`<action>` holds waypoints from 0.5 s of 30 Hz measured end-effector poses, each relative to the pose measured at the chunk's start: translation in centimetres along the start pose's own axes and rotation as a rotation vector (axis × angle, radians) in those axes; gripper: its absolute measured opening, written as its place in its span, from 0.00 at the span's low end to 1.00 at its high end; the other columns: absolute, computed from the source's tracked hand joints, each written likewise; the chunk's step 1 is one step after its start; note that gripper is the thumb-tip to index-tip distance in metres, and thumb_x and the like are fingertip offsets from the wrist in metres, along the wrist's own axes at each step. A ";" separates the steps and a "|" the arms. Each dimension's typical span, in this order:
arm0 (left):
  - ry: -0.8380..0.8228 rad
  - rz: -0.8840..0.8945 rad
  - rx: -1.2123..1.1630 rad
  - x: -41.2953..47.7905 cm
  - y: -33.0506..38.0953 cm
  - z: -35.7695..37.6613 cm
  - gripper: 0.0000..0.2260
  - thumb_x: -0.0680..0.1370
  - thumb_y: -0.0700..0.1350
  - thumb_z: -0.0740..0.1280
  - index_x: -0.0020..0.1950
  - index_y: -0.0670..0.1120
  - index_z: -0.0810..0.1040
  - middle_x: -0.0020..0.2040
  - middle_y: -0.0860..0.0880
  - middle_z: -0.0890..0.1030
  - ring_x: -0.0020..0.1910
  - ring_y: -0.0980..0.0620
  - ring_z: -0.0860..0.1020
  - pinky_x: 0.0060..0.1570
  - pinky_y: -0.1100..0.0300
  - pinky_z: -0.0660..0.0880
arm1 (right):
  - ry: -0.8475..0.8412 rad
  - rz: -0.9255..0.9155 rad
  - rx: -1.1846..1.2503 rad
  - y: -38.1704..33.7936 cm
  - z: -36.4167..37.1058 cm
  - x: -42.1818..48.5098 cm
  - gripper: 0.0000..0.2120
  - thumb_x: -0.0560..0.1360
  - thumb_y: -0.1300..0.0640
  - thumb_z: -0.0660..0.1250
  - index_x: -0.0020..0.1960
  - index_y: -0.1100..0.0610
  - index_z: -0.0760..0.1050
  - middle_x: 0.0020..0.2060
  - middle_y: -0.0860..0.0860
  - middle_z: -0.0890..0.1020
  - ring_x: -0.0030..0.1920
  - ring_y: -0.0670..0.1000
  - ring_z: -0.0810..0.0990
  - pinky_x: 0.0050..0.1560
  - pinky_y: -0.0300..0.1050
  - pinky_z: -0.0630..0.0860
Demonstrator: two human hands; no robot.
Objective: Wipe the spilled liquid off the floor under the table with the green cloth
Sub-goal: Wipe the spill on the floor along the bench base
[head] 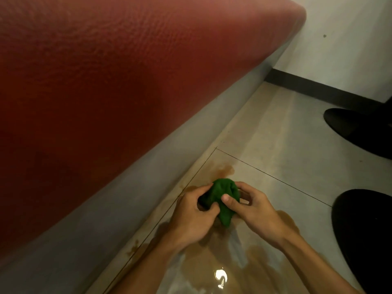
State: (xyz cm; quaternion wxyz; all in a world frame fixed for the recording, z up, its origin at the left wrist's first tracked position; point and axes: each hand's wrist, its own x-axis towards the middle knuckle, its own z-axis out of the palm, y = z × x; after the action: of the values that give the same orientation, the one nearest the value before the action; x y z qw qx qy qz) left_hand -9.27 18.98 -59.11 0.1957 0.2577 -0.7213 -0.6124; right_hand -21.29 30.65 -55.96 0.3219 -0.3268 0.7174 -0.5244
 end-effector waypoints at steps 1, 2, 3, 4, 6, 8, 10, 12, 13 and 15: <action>-0.010 0.003 -0.040 -0.1 0.4 0.0 0.16 0.76 0.42 0.67 0.57 0.61 0.80 0.50 0.57 0.83 0.48 0.58 0.81 0.43 0.63 0.79 | 0.003 0.006 -0.008 -0.3 -0.3 -0.4 0.19 0.68 0.47 0.73 0.56 0.51 0.79 0.50 0.52 0.84 0.52 0.50 0.82 0.53 0.50 0.81; -0.016 0.000 -0.067 -0.2 0.7 -0.1 0.16 0.77 0.39 0.65 0.52 0.61 0.81 0.47 0.55 0.84 0.44 0.57 0.82 0.39 0.64 0.78 | 0.010 0.005 -0.024 -0.5 -0.5 -0.7 0.17 0.68 0.47 0.72 0.55 0.52 0.79 0.48 0.54 0.84 0.50 0.51 0.83 0.52 0.50 0.81; -0.015 -0.010 -0.093 -0.1 0.8 -0.1 0.16 0.77 0.38 0.63 0.49 0.59 0.83 0.45 0.54 0.85 0.42 0.56 0.82 0.39 0.63 0.77 | 0.025 -0.004 -0.045 -0.8 -0.7 -1.0 0.16 0.68 0.47 0.72 0.53 0.52 0.80 0.46 0.55 0.84 0.49 0.54 0.83 0.50 0.49 0.81; -0.021 -0.017 -0.113 0.1 0.9 -0.1 0.16 0.78 0.37 0.62 0.48 0.57 0.83 0.45 0.52 0.85 0.43 0.54 0.82 0.41 0.61 0.78 | 0.044 -0.010 -0.052 -0.9 -0.8 -1.2 0.15 0.68 0.48 0.72 0.51 0.53 0.80 0.45 0.56 0.83 0.48 0.56 0.83 0.48 0.48 0.81; -0.058 -0.052 -0.174 0.4 1.1 0.1 0.15 0.79 0.38 0.60 0.48 0.52 0.84 0.45 0.47 0.85 0.46 0.50 0.82 0.45 0.56 0.78 | 0.073 0.001 0.010 -1.1 -0.9 -1.7 0.15 0.69 0.50 0.72 0.52 0.57 0.78 0.48 0.57 0.82 0.48 0.57 0.83 0.44 0.45 0.81; -0.109 -0.092 -0.224 0.7 1.3 0.4 0.14 0.78 0.41 0.59 0.43 0.49 0.84 0.41 0.43 0.83 0.42 0.48 0.80 0.43 0.53 0.74 | 0.051 0.049 0.184 -1.4 -1.0 -2.0 0.18 0.71 0.55 0.71 0.59 0.56 0.73 0.54 0.57 0.81 0.50 0.55 0.83 0.44 0.46 0.81; -0.148 -0.091 -0.185 1.0 1.6 0.8 0.16 0.79 0.41 0.58 0.39 0.52 0.83 0.34 0.50 0.81 0.37 0.52 0.78 0.39 0.56 0.71 | -0.026 0.123 0.352 -1.9 -0.9 -2.0 0.23 0.72 0.57 0.71 0.64 0.49 0.69 0.56 0.57 0.80 0.54 0.56 0.82 0.51 0.53 0.81; -0.181 -0.026 -0.126 1.1 2.0 1.2 0.16 0.81 0.43 0.57 0.46 0.55 0.83 0.38 0.55 0.82 0.40 0.57 0.80 0.40 0.61 0.74 | -0.047 0.171 0.352 -2.6 -0.4 -1.7 0.22 0.72 0.53 0.71 0.64 0.49 0.69 0.56 0.58 0.81 0.54 0.55 0.83 0.55 0.54 0.80; -0.185 0.016 -0.101 1.1 2.1 1.5 0.14 0.82 0.44 0.58 0.53 0.56 0.82 0.43 0.56 0.83 0.45 0.59 0.81 0.42 0.64 0.75 | -0.017 0.190 0.341 -2.8 0.1 -1.4 0.22 0.72 0.51 0.71 0.63 0.52 0.70 0.55 0.59 0.81 0.53 0.54 0.83 0.55 0.53 0.80; -0.163 0.057 -0.078 1.1 2.0 2.2 0.13 0.82 0.46 0.58 0.63 0.56 0.77 0.50 0.57 0.83 0.51 0.61 0.80 0.48 0.66 0.77 | 0.099 0.218 0.323 -2.7 0.8 -0.4 0.26 0.69 0.47 0.73 0.62 0.56 0.70 0.53 0.61 0.81 0.51 0.55 0.83 0.54 0.54 0.80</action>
State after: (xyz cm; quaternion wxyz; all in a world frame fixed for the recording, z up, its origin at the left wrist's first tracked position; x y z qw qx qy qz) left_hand -11.75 20.30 -57.53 0.1635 0.1787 -0.7175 -0.6531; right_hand -20.08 29.94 -53.51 0.3893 -0.1651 0.6699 -0.6102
